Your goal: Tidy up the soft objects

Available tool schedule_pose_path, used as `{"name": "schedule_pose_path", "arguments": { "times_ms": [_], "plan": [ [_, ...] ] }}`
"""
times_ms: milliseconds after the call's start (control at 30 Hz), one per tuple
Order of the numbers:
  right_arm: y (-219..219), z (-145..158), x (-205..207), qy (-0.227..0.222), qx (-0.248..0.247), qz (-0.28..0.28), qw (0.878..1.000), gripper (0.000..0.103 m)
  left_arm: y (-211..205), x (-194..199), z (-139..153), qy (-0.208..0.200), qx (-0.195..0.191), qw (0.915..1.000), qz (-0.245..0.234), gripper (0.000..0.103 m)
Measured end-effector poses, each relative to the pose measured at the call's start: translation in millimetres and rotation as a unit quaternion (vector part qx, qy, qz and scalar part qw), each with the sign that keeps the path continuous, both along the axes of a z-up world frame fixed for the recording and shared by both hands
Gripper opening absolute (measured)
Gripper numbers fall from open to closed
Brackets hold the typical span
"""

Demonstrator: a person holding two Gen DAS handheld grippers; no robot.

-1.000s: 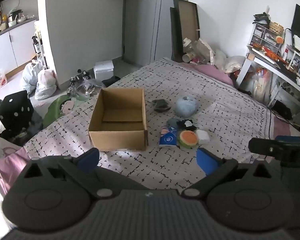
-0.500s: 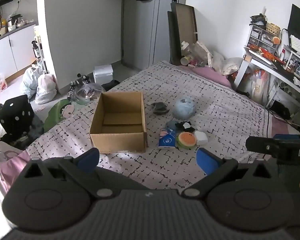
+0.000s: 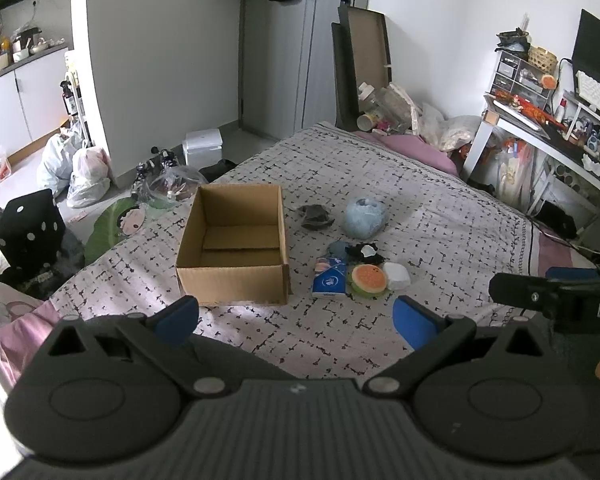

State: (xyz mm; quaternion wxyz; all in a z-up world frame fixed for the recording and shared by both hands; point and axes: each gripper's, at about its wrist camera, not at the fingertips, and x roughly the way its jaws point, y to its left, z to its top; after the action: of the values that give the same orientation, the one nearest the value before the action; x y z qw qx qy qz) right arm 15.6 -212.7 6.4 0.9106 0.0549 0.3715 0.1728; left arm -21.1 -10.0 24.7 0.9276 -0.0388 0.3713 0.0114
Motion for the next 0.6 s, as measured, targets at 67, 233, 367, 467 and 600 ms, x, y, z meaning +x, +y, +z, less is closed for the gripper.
{"name": "schedule_pose_path", "arguments": {
  "times_ms": [67,233,367,467,600],
  "plan": [
    [-0.2,0.3,0.8,0.001,0.0,-0.001,1.0,0.103,1.2,0.4,2.0,0.0,0.003,1.0,0.001,0.103],
    [-0.3,-0.6,0.5,0.001,-0.005,-0.004,1.0,0.103,-2.5,-2.3,1.3,-0.006,0.001,1.0,-0.004,0.103],
    [-1.0,-1.6,0.6,0.003,-0.006,-0.005,1.0,0.103,-3.8,-0.6,0.7,-0.006,-0.002,0.9999,-0.01,0.103],
    [-0.9,-1.8,1.2,0.003,-0.006,-0.006,1.0,0.103,-5.5,-0.4,0.3,-0.007,-0.002,0.9999,-0.016,0.103],
    [-2.3,-2.4,2.4,0.004,-0.008,-0.007,1.0,0.103,-7.2,-1.1,0.1,-0.009,-0.002,0.9997,-0.021,0.103]
  ]
}}
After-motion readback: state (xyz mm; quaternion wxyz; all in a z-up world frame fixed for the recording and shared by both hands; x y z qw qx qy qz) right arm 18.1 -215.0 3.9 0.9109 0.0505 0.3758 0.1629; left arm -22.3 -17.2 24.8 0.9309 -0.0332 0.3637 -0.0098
